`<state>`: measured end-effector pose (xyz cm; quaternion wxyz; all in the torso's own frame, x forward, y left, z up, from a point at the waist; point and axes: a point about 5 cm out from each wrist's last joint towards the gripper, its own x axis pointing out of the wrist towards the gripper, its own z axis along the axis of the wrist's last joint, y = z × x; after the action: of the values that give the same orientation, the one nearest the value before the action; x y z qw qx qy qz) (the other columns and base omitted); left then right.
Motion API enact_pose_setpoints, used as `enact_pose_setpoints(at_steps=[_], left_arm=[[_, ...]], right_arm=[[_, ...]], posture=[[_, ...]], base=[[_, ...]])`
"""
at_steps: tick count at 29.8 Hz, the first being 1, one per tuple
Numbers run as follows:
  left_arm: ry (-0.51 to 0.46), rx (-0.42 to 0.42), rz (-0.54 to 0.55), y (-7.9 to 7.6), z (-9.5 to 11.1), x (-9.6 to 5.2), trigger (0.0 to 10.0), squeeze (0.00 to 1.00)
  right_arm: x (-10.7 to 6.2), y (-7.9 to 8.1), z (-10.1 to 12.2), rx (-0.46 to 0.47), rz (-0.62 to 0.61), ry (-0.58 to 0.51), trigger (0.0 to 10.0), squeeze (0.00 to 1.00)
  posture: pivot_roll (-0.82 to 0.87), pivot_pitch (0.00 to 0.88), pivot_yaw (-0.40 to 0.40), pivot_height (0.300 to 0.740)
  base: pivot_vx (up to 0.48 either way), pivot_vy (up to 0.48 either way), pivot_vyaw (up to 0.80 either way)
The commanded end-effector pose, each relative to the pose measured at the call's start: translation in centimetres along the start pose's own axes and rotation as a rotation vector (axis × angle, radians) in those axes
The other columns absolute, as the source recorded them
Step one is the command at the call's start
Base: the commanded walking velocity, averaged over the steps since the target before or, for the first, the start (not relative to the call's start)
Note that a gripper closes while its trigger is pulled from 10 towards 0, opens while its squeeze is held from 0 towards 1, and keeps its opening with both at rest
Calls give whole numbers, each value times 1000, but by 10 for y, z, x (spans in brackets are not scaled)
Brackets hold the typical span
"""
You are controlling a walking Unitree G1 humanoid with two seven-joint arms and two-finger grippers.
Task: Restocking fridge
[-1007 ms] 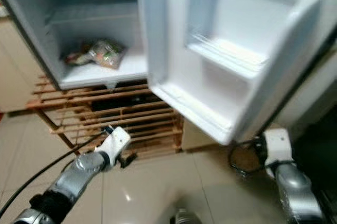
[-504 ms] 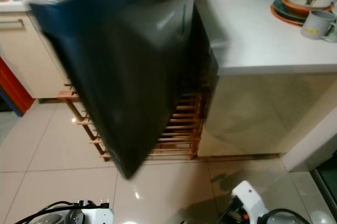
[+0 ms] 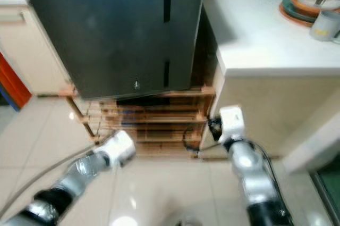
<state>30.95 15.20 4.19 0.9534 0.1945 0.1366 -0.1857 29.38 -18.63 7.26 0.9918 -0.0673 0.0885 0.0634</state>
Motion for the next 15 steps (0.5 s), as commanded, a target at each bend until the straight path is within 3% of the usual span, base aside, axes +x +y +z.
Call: enact_pose_setpoints(at_steps=[1, 2, 3, 4, 5, 7, 8, 10, 11, 15], left_arm=[[-100, -108, 35, -4, 18, 1, 10000, 0], [-170, -158, 81, 2, 33, 0, 10000, 0], [-170, -158, 81, 2, 33, 0, 10000, 0], [-266, -227, 144, 7, 53, -3, 10000, 0], [-266, -227, 144, 7, 53, -3, 10000, 0], [-410, -323, 226, 14, 79, -13, 10000, 0], [-410, -323, 226, 14, 79, -13, 10000, 0], [-474, -348, 259, 18, 90, -16, 10000, 0], [-473, -356, 260, 22, 91, -16, 10000, 0], [-459, -348, 230, 27, 94, -15, 10000, 0]], right_arm=[[3, -1, 3, 8, -39, -22, 10000, 0], [6, 1, 7, 17, -52, -41, 10000, 0], [6, 1, 7, 17, -52, -41, 10000, 0], [11, 3, 16, 27, -70, -68, 10000, 0], [11, 3, 16, 27, -70, -68, 10000, 0], [20, 9, 35, 23, -70, -129, 10000, 0], [20, 9, 35, 23, -70, -129, 10000, 0], [33, 13, 56, 16, -76, -193, 10000, 0], [40, 14, 69, 34, -97, -236, 10000, 0], [48, 20, 89, 69, -112, -305, 10000, 0]], posture=[[-56, 0, -48, 740], [-56, 0, -48, 740], [-56, 0, -48, 740], [-38, 0, -82, 740], [-38, 0, -82, 740], [-38, 0, -105, 740], [-38, 0, -105, 740], [-46, 0, -105, 740], [-50, 0, -83, 740], [-50, 0, -55, 740]], base=[[0, 0, 0], [0, 0, 0], [0, 0, 0], [0, 0, 0], [0, 0, 0], [0, 0, 0], [0, 0, 0], [0, 0, 0], [0, 480, 0], [0, 480, -200]])
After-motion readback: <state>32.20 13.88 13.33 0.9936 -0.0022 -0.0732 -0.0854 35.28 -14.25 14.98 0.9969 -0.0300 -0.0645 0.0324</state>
